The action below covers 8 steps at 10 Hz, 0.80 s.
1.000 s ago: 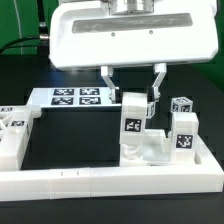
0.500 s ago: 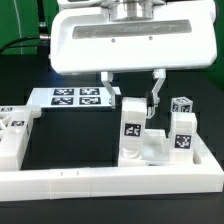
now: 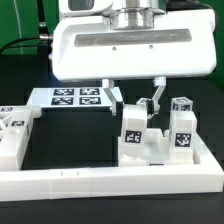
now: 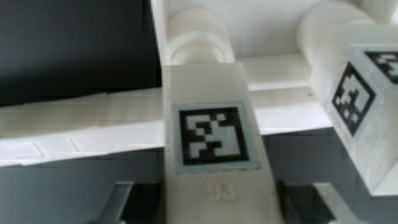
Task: Assemble chair
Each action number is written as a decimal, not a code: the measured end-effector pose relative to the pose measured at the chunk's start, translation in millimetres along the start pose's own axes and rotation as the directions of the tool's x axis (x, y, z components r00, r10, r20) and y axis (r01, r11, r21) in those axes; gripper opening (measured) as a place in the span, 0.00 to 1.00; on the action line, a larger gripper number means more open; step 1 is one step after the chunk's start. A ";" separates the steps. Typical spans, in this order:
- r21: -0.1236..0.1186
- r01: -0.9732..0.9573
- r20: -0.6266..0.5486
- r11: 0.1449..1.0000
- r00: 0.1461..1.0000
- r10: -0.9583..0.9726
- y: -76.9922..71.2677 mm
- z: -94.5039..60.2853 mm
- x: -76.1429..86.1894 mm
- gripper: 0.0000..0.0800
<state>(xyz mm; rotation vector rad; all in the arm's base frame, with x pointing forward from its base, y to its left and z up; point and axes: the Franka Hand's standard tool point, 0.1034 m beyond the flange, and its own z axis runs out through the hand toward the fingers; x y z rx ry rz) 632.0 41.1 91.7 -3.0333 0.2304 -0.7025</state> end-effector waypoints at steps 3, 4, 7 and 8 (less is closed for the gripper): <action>-0.003 0.022 -0.086 1.000 0.996 -0.022 -3.8 -0.7 -2.4 0.37; -0.005 0.029 -0.089 1.000 0.996 -0.029 -2.1 -0.6 -1.9 0.37; -0.005 0.030 -0.089 1.000 0.996 -0.031 -2.4 -0.4 -2.1 0.50; -0.005 0.031 -0.089 0.999 0.996 -0.032 -2.4 -0.3 -2.2 0.69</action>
Offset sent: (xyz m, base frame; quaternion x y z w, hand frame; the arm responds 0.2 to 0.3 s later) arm -0.0096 -0.0003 -0.0080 0.0209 0.0005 -0.0066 0.9998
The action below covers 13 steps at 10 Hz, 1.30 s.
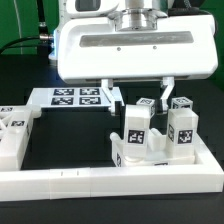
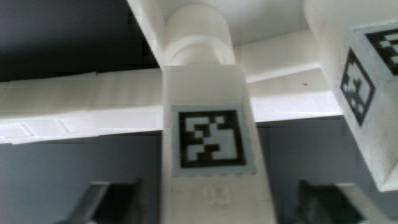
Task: Assemble chair
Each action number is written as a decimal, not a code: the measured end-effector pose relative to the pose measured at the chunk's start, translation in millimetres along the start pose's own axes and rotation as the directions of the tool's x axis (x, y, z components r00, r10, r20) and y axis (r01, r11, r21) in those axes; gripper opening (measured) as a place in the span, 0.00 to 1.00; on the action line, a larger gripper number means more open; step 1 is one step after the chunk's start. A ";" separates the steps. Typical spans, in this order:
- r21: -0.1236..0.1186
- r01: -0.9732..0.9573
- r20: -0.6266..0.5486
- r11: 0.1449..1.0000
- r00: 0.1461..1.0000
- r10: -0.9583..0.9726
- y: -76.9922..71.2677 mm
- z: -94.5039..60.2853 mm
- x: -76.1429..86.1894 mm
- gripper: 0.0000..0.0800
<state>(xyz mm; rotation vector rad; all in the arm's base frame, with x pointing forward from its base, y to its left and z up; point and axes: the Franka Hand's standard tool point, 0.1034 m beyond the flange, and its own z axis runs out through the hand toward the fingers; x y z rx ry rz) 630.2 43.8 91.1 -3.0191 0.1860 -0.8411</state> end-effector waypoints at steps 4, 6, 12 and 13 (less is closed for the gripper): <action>-0.003 0.005 -0.001 1.000 1.000 -0.005 4.3 -0.2 1.3 0.81; -0.004 0.023 0.006 1.000 1.000 -0.023 11.6 -7.6 10.1 0.81; 0.015 0.019 0.115 1.000 0.993 -0.020 9.5 -15.4 13.3 0.81; 0.017 0.011 0.194 1.000 0.981 -0.014 11.0 -11.1 14.6 0.81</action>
Offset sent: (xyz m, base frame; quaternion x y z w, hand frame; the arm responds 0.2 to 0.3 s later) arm -0.0043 -0.0066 0.0030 0.0067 -0.0095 0.0053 0.9999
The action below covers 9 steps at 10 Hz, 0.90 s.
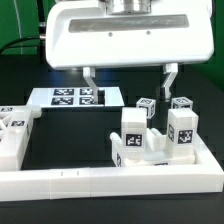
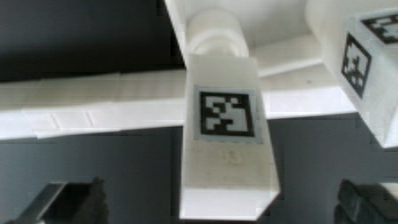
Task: Assemble chair
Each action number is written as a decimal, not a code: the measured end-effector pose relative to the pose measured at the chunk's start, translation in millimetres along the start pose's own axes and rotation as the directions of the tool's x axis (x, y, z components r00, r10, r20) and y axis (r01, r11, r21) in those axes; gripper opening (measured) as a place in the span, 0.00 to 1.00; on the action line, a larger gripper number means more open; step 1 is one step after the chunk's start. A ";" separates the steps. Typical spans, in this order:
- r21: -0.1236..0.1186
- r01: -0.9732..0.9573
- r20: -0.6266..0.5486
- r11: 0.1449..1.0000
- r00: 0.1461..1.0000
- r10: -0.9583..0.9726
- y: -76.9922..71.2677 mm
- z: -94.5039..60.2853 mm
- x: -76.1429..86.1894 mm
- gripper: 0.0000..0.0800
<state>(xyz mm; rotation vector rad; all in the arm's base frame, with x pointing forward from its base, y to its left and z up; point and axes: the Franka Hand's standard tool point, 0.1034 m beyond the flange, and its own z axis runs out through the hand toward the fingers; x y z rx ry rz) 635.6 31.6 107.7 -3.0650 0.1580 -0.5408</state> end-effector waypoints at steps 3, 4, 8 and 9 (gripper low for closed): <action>0.007 -0.038 0.267 0.999 0.963 0.034 11.5 5.3 5.4 0.81; -0.001 -0.068 0.354 0.998 0.933 0.064 11.5 7.0 5.7 0.81; -0.019 -0.088 0.533 0.996 0.842 0.084 3.7 18.0 0.2 0.81; -0.017 -0.086 0.529 0.996 0.845 0.082 2.2 19.5 0.3 0.81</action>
Offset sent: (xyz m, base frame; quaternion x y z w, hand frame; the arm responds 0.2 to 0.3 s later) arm 0.0094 -0.0080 -0.0056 -0.0115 -0.2230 0.0600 0.9729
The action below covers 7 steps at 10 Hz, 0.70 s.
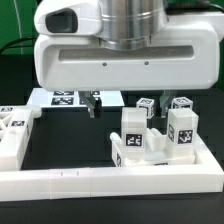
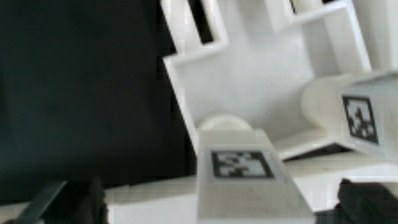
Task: Assemble chair
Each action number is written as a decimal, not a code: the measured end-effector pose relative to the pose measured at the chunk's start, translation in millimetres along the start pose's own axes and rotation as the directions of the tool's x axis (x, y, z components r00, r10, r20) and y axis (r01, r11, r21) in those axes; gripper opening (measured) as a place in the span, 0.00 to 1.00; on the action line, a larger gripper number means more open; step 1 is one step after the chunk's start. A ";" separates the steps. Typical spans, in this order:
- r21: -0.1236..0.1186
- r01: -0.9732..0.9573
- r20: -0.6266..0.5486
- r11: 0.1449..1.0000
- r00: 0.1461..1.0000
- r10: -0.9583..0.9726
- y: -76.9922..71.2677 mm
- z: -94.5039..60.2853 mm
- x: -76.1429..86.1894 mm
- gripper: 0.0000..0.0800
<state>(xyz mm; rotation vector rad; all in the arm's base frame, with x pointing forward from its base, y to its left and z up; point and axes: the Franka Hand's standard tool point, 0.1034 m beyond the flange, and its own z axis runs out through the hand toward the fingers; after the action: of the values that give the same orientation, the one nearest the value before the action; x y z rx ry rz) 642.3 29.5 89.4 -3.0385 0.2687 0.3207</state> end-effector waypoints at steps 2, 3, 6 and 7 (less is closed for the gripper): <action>-0.002 0.001 0.002 1.000 1.000 -0.001 0.9 2.2 0.2 0.81; -0.004 0.004 0.001 1.000 1.000 -0.004 0.6 1.5 0.9 0.81; -0.005 0.005 0.000 1.000 1.000 -0.005 0.7 1.2 1.1 0.45; -0.004 -0.001 0.000 1.000 1.000 0.001 0.5 1.2 1.2 0.37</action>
Offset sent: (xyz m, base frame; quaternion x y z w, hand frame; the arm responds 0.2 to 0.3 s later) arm 0.0136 0.0016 0.0070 -0.0250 0.0026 -0.0428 0.9988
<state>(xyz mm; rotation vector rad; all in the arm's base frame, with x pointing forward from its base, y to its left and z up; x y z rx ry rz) 643.1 28.9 88.0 -3.0424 0.2696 0.3214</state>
